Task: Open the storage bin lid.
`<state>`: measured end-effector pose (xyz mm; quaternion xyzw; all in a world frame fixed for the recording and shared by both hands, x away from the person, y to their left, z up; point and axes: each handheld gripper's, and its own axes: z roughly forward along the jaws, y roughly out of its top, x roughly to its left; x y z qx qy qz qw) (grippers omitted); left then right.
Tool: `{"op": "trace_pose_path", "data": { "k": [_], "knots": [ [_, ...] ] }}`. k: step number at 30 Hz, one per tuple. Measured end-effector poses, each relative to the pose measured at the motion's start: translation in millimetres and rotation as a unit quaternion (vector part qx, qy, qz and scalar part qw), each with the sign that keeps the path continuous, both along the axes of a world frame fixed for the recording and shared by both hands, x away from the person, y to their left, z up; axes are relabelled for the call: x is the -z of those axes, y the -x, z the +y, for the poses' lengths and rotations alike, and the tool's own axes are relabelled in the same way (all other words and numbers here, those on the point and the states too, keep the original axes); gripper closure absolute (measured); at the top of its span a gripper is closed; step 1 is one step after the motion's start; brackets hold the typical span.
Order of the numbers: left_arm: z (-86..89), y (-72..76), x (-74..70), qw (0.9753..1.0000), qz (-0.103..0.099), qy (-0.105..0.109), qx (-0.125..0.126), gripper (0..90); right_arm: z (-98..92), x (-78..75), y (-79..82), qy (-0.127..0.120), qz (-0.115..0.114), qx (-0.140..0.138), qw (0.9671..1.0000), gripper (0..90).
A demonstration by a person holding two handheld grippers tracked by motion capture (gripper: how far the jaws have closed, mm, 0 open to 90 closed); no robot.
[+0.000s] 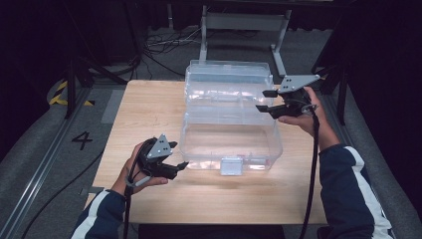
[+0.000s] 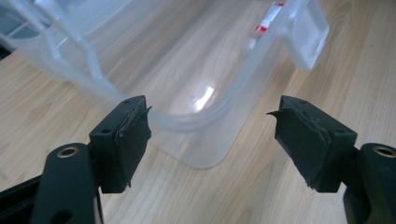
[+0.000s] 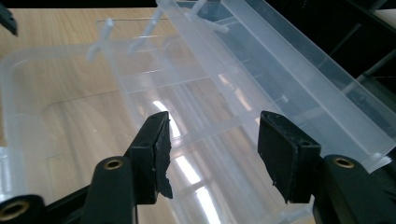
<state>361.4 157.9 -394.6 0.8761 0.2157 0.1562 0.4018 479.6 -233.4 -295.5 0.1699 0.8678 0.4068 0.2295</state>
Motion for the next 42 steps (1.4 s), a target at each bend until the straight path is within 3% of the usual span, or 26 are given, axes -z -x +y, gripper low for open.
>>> {"op": "trace_pose_path", "data": {
  "k": [5, 9, 12, 17, 20, 23, 27, 33, 39, 42],
  "knots": [
    [-13.6, -7.2, -2.1, 0.9998, -0.001, -0.013, 0.015, 30.1, 7.3, 1.1, -18.2, 0.022, 0.001, 0.018, 0.9996, 45.9],
    [-24.7, -16.5, -3.6, 0.9992, 0.007, -0.028, 0.029, 33.9, 11.5, 4.0, -35.9, 0.024, 0.026, 0.024, 0.9991, 46.1],
    [-35.1, -25.3, -1.4, 0.9979, 0.016, -0.042, 0.047, 47.1, 15.3, 9.7, -50.8, 0.027, 0.059, 0.021, 0.9976, 52.0],
    [-41.7, -31.1, 3.1, 0.9952, 0.030, -0.059, 0.071, 54.2, 20.4, 12.6, -59.2, 0.034, 0.071, 0.017, 0.9967, 55.6],
    [-46.0, -33.0, 4.3, 0.9923, 0.036, -0.081, 0.086, 57.6, 28.4, 15.8, -62.7, 0.057, 0.069, 0.017, 0.9959, 58.5],
    [-51.4, -34.8, 4.9, 0.9895, 0.040, -0.095, 0.101, 61.1, 33.3, 16.9, -65.4, 0.064, 0.073, 0.017, 0.9951, 62.0],
    [-63.2, -34.2, 7.5, 0.9822, 0.032, -0.138, 0.123, 76.7, 42.2, 17.2, -67.5, 0.081, 0.069, 0.022, 0.9940, 67.5],
    [-64.4, -36.7, 9.0, 0.9818, 0.041, -0.135, 0.127, 78.7, 51.0, 14.0, -66.4, 0.111, 0.063, 0.012, 0.9917, 72.1],
    [-64.4, -37.2, 11.9, 0.9836, 0.053, -0.123, 0.120, 79.1, 49.3, 10.9, -64.7, 0.108, 0.070, -0.006, 0.9916, 78.4],
    [-68.4, -35.3, 13.9, 0.9824, 0.052, -0.135, 0.118, 78.3, 50.6, 8.6, -61.6, 0.123, 0.070, -0.017, 0.9898, 80.3]
  ]
}}
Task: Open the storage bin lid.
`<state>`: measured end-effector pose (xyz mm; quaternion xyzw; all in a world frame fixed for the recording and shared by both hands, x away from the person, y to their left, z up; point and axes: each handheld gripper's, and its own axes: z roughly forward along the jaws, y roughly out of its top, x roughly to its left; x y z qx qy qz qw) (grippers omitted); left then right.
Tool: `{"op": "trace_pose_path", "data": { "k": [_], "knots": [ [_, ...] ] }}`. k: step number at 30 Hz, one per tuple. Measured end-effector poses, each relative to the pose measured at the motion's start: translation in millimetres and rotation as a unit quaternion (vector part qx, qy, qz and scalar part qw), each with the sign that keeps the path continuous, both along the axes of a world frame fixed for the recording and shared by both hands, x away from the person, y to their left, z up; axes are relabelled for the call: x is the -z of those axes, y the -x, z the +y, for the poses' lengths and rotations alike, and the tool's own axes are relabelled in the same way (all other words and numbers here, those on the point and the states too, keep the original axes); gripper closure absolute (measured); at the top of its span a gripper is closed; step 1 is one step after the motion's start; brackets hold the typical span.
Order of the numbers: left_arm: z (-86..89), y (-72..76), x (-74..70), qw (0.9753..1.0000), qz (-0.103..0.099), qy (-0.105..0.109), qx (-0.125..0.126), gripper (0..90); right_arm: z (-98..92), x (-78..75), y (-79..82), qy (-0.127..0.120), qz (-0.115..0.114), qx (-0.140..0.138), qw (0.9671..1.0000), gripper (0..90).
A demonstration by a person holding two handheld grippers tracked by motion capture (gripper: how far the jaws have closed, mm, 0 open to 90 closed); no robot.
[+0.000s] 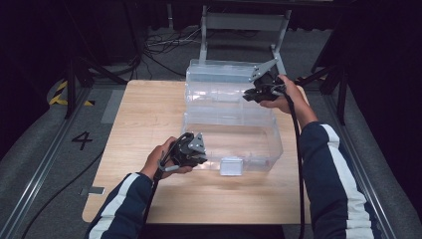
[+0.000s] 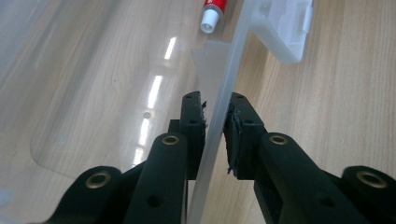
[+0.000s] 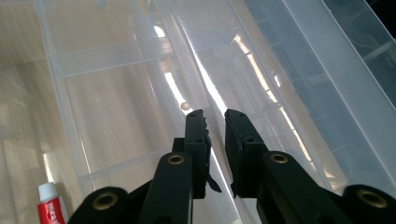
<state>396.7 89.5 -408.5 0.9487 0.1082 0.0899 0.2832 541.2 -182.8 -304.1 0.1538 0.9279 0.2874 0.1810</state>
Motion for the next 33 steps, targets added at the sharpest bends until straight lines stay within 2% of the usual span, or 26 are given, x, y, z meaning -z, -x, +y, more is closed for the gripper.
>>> {"op": "trace_pose_path", "data": {
  "k": [2, 4, 12, 17, 21, 24, 27, 33],
  "knots": [
    [-2.9, 1.3, 1.3, 0.9999, -0.006, -0.009, -0.003, 76.8, 0.0, -1.0, 1.2, 0.006, -0.001, -0.005, 1.0000, 81.2],
    [-3.2, -0.5, 2.8, 1.0000, 0.005, -0.005, -0.003, 76.1, -0.2, -2.2, 3.3, 0.012, -0.002, -0.011, 0.9999, 82.0],
    [-4.5, 0.8, 3.5, 0.9999, 0.005, -0.007, -0.010, 74.9, -0.9, -6.7, 11.6, 0.021, -0.003, -0.034, 0.9992, 84.5],
    [-4.7, 0.7, 3.6, 0.9998, 0.008, -0.005, -0.015, 74.4, -1.7, -9.6, 19.7, 0.017, -0.001, -0.043, 0.9989, 85.5],
    [-4.8, 1.8, 4.2, 0.9998, 0.001, -0.003, -0.018, 74.2, -2.8, -10.8, 27.9, 0.005, 0.002, -0.052, 0.9986, 86.2],
    [-1.5, 3.0, 6.4, 0.9994, -0.001, 0.024, -0.025, 73.7, -1.6, -11.6, 33.5, 0.014, -0.010, -0.052, 0.9985, 86.0],
    [-2.5, 3.9, 6.9, 0.9990, -0.006, 0.028, -0.033, 73.4, 1.2, -11.6, 32.2, 0.026, -0.014, -0.049, 0.9984, 85.8],
    [-2.5, 3.4, 7.3, 0.9988, -0.004, 0.035, -0.036, 73.1, 4.4, -13.0, 32.8, 0.033, -0.013, -0.046, 0.9983, 86.0]
  ]
}}
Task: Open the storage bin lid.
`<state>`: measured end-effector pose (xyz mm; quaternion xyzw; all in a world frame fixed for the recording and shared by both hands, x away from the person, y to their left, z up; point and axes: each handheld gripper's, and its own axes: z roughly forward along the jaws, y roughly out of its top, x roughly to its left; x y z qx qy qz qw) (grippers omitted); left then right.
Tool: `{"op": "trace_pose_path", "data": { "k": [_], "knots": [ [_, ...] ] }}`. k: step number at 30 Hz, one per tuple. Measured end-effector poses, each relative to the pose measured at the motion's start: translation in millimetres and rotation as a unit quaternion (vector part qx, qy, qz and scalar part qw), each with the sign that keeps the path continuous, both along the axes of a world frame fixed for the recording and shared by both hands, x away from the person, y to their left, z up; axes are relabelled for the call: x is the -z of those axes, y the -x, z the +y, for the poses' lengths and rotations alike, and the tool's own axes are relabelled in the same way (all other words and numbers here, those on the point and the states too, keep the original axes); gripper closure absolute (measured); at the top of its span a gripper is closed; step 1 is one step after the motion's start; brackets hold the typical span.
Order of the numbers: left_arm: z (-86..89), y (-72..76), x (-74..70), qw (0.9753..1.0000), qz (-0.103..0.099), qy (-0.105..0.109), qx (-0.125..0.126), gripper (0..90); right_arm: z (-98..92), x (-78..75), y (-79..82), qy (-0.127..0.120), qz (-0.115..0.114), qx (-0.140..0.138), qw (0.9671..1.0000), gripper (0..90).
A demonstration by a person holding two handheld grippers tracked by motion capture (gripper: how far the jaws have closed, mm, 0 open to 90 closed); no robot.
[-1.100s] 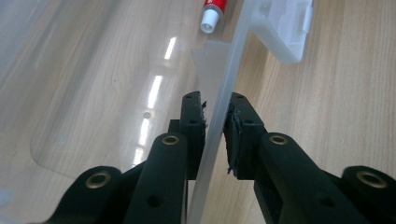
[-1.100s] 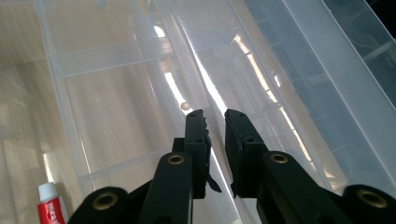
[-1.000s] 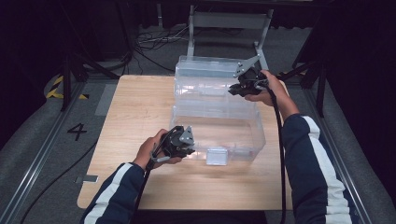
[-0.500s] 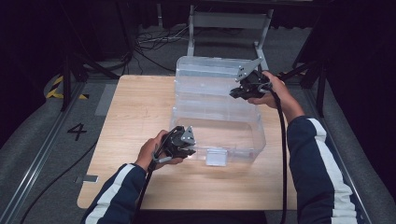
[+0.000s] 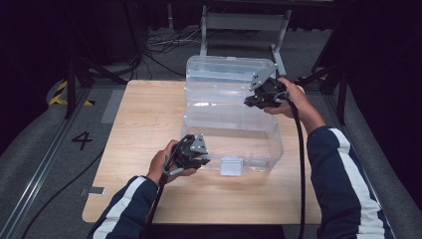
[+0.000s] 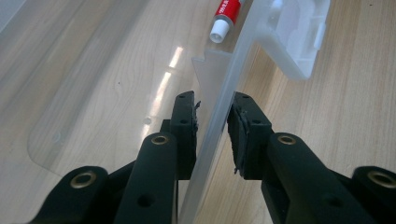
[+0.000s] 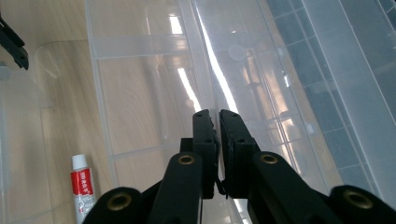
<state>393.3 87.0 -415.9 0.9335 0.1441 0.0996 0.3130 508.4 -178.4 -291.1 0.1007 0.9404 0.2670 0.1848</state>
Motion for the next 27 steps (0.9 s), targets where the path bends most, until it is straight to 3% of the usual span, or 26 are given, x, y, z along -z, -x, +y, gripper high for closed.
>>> {"op": "trace_pose_path", "data": {
  "k": [10, 22, 27],
  "knots": [
    [0.8, 0.9, 0.9, 1.0000, -0.004, 0.006, 0.001, 72.5, -4.3, -0.1, 12.9, -0.013, 0.005, -0.009, 0.9999, 86.1],
    [0.9, 1.0, 1.2, 1.0000, -0.004, 0.008, 0.003, 72.6, -4.9, 0.0, 26.3, -0.010, -0.002, -0.018, 0.9998, 86.2],
    [1.0, 1.3, 1.3, 1.0000, -0.005, 0.008, 0.002, 72.5, -6.0, 0.7, 32.4, -0.016, 0.008, -0.016, 0.9997, 86.1]
  ]
}}
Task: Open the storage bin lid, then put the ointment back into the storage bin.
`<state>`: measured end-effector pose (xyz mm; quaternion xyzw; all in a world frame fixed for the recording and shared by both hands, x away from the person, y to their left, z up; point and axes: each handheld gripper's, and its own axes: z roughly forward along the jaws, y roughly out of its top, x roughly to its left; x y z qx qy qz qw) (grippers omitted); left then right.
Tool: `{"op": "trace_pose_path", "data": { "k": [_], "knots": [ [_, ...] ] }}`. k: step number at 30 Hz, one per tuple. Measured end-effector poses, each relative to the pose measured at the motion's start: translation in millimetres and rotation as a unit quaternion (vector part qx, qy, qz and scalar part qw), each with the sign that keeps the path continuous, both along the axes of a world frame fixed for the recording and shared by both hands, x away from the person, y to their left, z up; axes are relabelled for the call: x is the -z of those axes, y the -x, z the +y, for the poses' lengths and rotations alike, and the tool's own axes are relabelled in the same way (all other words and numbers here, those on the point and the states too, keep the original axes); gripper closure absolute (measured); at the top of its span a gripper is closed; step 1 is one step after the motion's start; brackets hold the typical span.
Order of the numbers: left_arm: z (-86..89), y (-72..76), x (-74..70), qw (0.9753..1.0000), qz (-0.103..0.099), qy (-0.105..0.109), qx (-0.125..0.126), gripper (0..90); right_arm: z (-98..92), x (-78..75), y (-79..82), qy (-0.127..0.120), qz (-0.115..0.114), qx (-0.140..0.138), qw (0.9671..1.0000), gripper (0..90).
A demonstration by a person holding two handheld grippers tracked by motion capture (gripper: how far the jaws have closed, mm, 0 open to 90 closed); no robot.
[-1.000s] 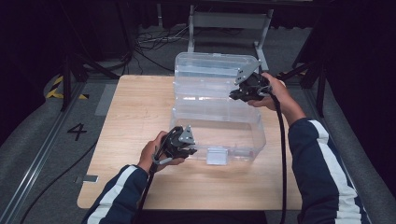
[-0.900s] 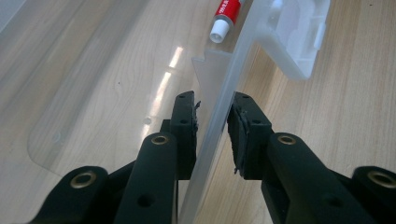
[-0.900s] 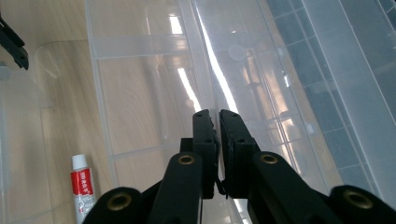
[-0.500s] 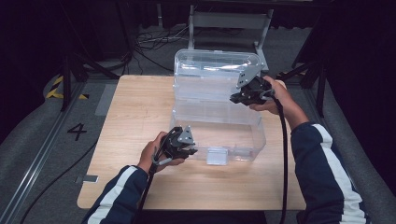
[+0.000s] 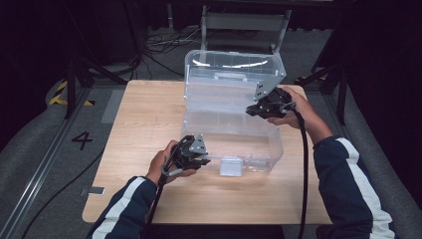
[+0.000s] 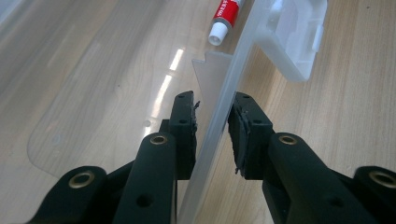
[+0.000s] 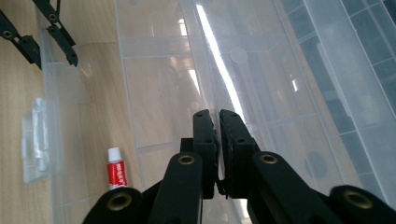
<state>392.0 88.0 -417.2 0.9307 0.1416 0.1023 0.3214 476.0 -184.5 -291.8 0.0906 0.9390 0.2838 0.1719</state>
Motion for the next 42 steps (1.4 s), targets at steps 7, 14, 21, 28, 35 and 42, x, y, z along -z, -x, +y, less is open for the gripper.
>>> {"op": "trace_pose_path", "data": {
  "k": [7, 14, 21, 28, 35, 42],
  "knots": [
    [0.6, 0.3, 0.5, 1.0000, -0.005, 0.002, 0.003, 72.2, -0.5, 0.5, 6.7, 0.006, 0.003, -0.001, 1.0000, 85.7],
    [3.2, 0.1, 1.1, 0.9999, -0.004, 0.014, 0.005, 72.7, -0.3, 1.8, 11.4, 0.008, 0.000, -0.001, 1.0000, 85.6],
    [3.6, 1.8, 2.6, 0.9996, -0.005, 0.027, -0.005, 71.2, -2.6, 3.4, 16.0, 0.006, 0.001, -0.006, 1.0000, 85.5],
    [3.6, 1.2, 2.5, 0.9996, -0.006, 0.028, -0.001, 71.3, -6.1, 6.2, 19.8, -0.006, 0.005, -0.005, 1.0000, 85.2],
    [2.6, 2.1, 2.3, 0.9997, -0.012, 0.021, -0.003, 70.5, -5.0, 8.7, 26.0, -0.008, 0.000, -0.001, 1.0000, 84.3],
    [1.4, 1.6, 0.9, 0.9999, -0.009, 0.009, -0.001, 70.5, -5.8, 12.1, 32.2, -0.017, 0.005, 0.009, 0.9998, 83.4]
  ]
}}
